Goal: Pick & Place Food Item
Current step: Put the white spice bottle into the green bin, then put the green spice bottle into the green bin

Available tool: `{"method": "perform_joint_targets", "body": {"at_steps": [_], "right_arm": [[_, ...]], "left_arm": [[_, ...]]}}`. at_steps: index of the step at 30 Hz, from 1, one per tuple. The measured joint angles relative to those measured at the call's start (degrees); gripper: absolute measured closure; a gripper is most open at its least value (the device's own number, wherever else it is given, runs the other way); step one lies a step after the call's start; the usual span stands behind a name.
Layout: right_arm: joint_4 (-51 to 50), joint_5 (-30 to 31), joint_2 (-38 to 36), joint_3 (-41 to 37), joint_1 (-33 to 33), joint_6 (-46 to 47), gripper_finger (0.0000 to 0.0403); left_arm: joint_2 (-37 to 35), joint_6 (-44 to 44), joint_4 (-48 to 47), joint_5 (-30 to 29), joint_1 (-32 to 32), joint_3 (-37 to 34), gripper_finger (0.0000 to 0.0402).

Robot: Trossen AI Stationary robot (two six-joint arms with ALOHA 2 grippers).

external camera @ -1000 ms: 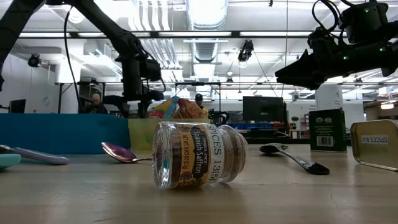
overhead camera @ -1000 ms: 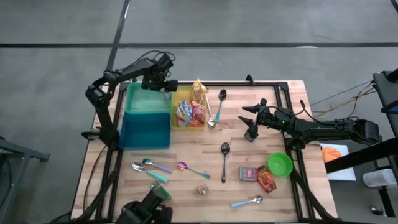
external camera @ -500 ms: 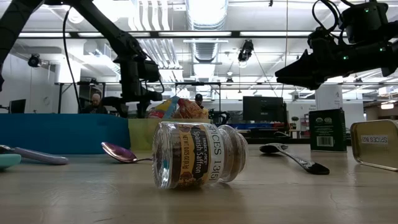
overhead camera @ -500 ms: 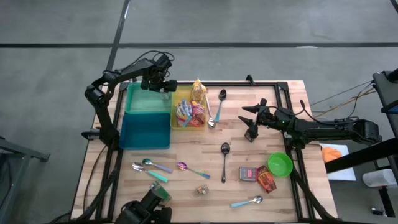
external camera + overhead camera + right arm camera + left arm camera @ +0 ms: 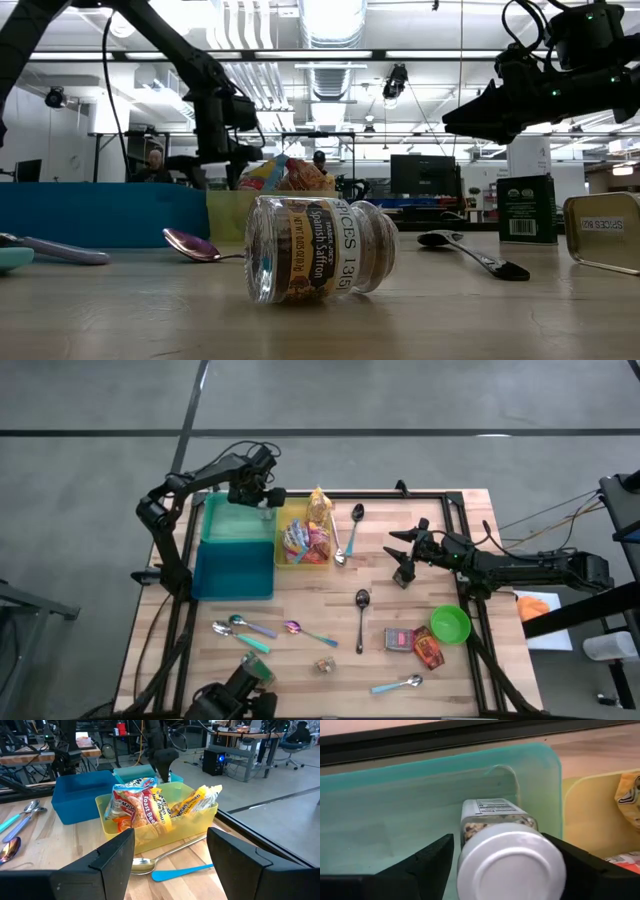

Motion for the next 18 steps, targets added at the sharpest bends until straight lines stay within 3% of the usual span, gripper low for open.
{"method": "perform_joint_targets", "body": {"at_steps": [8, 18], "right_arm": [[0.0, 0.0, 0.0, 0.0, 0.0, 0.0, 0.0156], [0.0, 0.0, 0.0, 0.0, 0.0, 0.0, 0.0156]], "left_arm": [[-4.5, 0.1, -0.9, 0.0, -0.1, 0.2, 0.0111], [-16.5, 0.5, -2.7, -0.1, -3.2, -0.6, 0.011]]}}
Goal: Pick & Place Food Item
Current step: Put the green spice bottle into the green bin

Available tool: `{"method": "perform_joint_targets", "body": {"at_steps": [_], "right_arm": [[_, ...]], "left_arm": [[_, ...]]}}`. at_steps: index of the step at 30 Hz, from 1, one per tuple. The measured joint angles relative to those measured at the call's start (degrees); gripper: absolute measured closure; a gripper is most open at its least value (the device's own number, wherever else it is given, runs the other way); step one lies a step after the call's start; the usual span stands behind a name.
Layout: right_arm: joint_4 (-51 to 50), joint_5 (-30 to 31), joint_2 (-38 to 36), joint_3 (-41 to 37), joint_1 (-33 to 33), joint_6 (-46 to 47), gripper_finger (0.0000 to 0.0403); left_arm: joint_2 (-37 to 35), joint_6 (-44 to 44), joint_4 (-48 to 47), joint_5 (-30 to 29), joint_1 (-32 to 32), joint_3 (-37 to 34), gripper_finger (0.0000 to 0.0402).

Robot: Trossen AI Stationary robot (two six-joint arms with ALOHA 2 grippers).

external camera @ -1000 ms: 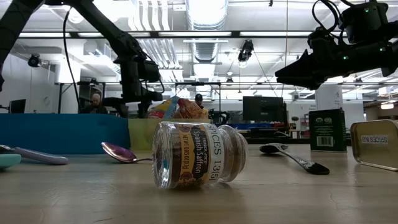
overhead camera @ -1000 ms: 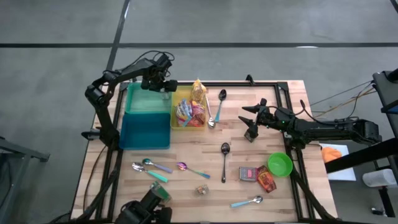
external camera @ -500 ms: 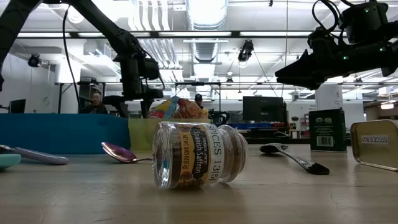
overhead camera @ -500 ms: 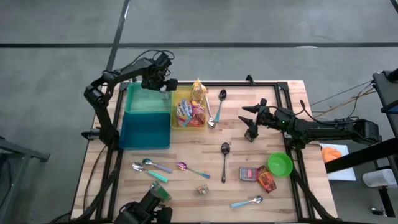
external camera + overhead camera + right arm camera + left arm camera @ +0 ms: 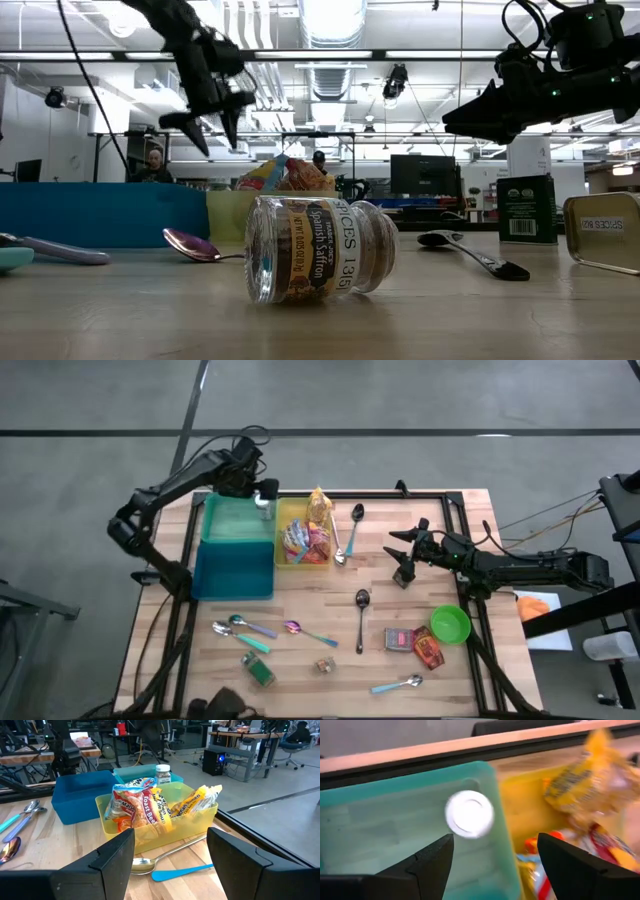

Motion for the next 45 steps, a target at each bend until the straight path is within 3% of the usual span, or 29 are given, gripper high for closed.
{"method": "perform_joint_targets", "body": {"at_steps": [5, 19, 36, 45], "right_arm": [[0.0, 0.0, 0.0, 0.0, 0.0, 0.0, 0.0156], [0.0, 0.0, 0.0, 0.0, 0.0, 0.0, 0.0156], [0.0, 0.0, 0.0, 0.0, 0.0, 0.0, 0.0156], [0.0, 0.0, 0.0, 0.0, 0.0, 0.0, 0.0156]], "left_arm": [[-7.3, 2.1, 0.2, -1.7, -5.9, -2.0, 0.011], [-23.0, -3.7, 3.7, -19.3, -35.2, -12.4, 0.011], [-24.3, -6.1, 15.0, -34.6, -68.9, -23.9, 0.0115], [-24.3, -11.0, 15.5, -34.6, -87.0, -25.2, 0.0115]]}}
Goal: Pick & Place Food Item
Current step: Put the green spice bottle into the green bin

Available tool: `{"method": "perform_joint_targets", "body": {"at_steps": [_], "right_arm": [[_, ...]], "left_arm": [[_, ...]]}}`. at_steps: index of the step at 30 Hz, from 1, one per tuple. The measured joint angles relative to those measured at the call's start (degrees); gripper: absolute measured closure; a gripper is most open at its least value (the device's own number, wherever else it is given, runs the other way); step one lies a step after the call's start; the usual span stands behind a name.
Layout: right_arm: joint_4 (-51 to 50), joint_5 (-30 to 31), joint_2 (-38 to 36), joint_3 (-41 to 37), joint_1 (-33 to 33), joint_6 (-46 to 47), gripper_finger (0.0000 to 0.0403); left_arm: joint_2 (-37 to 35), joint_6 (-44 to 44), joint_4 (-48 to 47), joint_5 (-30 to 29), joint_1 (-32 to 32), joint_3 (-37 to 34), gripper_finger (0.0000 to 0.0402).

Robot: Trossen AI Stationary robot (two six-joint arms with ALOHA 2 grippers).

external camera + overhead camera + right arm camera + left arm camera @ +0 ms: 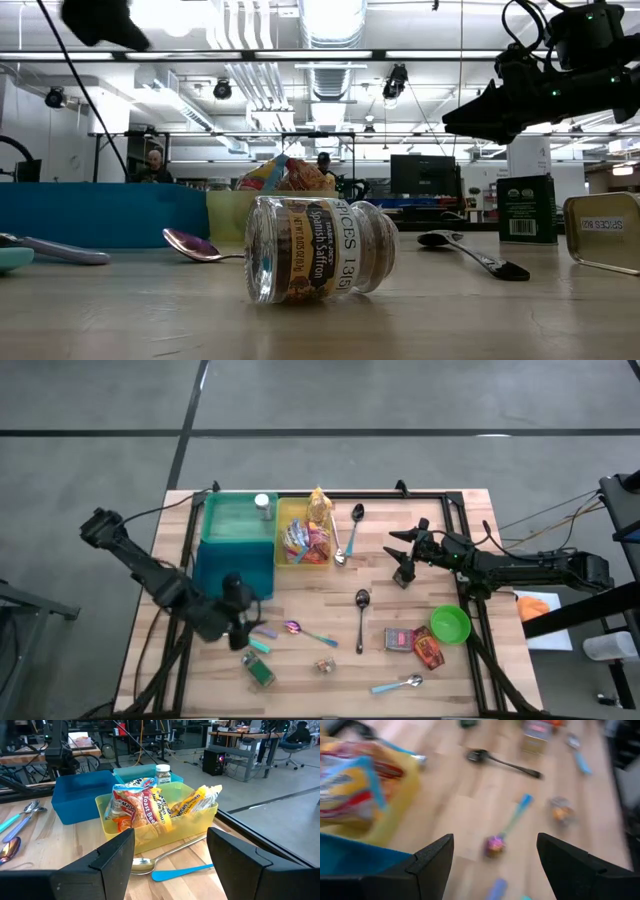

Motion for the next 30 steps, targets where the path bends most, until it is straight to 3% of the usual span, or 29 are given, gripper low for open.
{"method": "perform_joint_targets", "body": {"at_steps": [6, 10, 16, 25, 30], "right_arm": [[0.0, 0.0, 0.0, 0.0, 0.0, 0.0, 0.0156], [0.0, 0.0, 0.0, 0.0, 0.0, 0.0, 0.0156], [0.0, 0.0, 0.0, 0.0, 0.0, 0.0, 0.0156], [0.0, 0.0, 0.0, 0.0, 0.0, 0.0, 0.0156], [0.0, 0.0, 0.0, 0.0, 0.0, 0.0, 0.0156]], "left_arm": [[0.0, -1.3, 0.4, 6.9, -7.5, 0.0, 0.0115], [0.1, -0.3, 5.7, 5.1, -10.3, -1.4, 0.0115], [0.1, 3.3, 12.5, 8.9, -12.2, -8.7, 0.0115], [0.0, 1.9, 25.5, 9.7, -12.5, -19.4, 0.0115], [0.0, 1.7, 33.2, 14.9, -12.5, -22.1, 0.0115]]}}
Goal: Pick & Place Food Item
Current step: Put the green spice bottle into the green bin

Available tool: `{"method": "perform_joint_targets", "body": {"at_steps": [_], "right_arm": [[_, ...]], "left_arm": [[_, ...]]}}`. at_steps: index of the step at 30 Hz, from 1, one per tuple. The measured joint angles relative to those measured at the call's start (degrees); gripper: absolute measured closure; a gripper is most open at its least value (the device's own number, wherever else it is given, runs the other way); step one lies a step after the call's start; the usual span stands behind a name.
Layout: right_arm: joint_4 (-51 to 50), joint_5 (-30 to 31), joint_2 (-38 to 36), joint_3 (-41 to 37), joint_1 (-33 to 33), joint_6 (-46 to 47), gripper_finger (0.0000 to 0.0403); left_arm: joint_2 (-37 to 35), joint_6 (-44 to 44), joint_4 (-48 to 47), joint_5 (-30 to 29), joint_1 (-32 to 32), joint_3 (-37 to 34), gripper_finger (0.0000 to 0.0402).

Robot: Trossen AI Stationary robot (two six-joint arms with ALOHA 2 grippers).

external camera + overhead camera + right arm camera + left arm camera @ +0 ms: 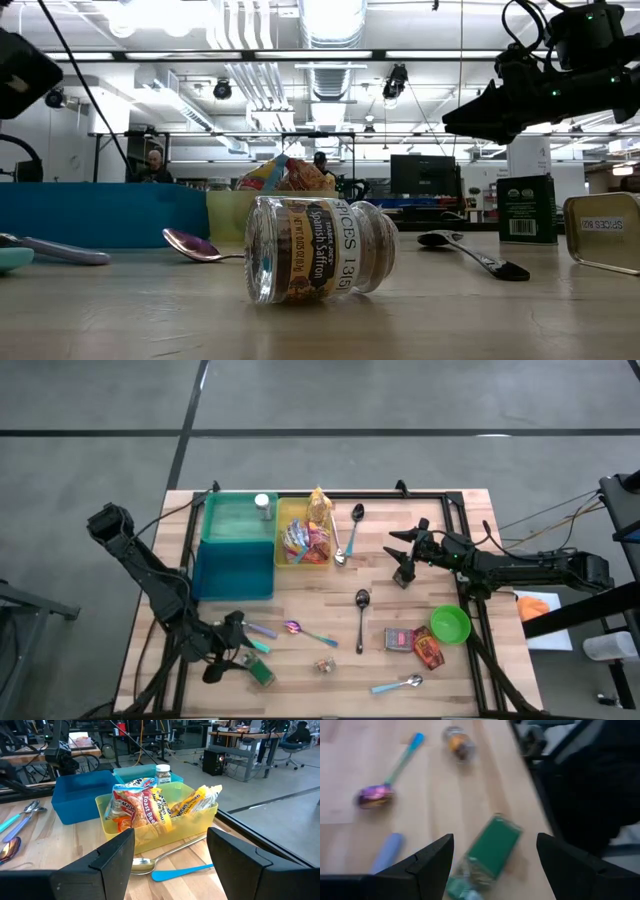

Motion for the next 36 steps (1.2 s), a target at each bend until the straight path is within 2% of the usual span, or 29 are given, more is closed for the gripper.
{"method": "perform_joint_targets", "body": {"at_steps": [7, 10, 17, 20, 25, 36], "right_arm": [[0.0, 0.0, 0.0, 0.0, 0.0, 0.0, 0.0156], [0.0, 0.0, 0.0, 0.0, 0.0, 0.0, 0.0156], [0.0, 0.0, 0.0, 0.0, 0.0, 0.0, 0.0156], [0.0, 0.0, 0.0, 0.0, 0.0, 0.0, 0.0156], [0.0, 0.0, 0.0, 0.0, 0.0, 0.0, 0.0156], [0.0, 0.0, 0.0, 0.0, 0.0, 0.0, 0.0156]], "left_arm": [[0.0, -1.8, -1.2, 8.8, 0.0, -0.4, 0.0115], [0.0, -5.5, -2.8, 9.4, 0.0, -0.4, 0.0115], [0.0, -5.9, -6.9, 9.4, 0.0, -0.4, 0.0115], [0.0, -3.3, -7.7, 8.6, 0.0, -0.4, 0.0115], [0.0, 7.1, -7.0, 6.8, 0.0, -0.4, 0.0115], [0.9, 15.3, -6.8, 5.9, -1.4, -0.4, 0.0115]]}}
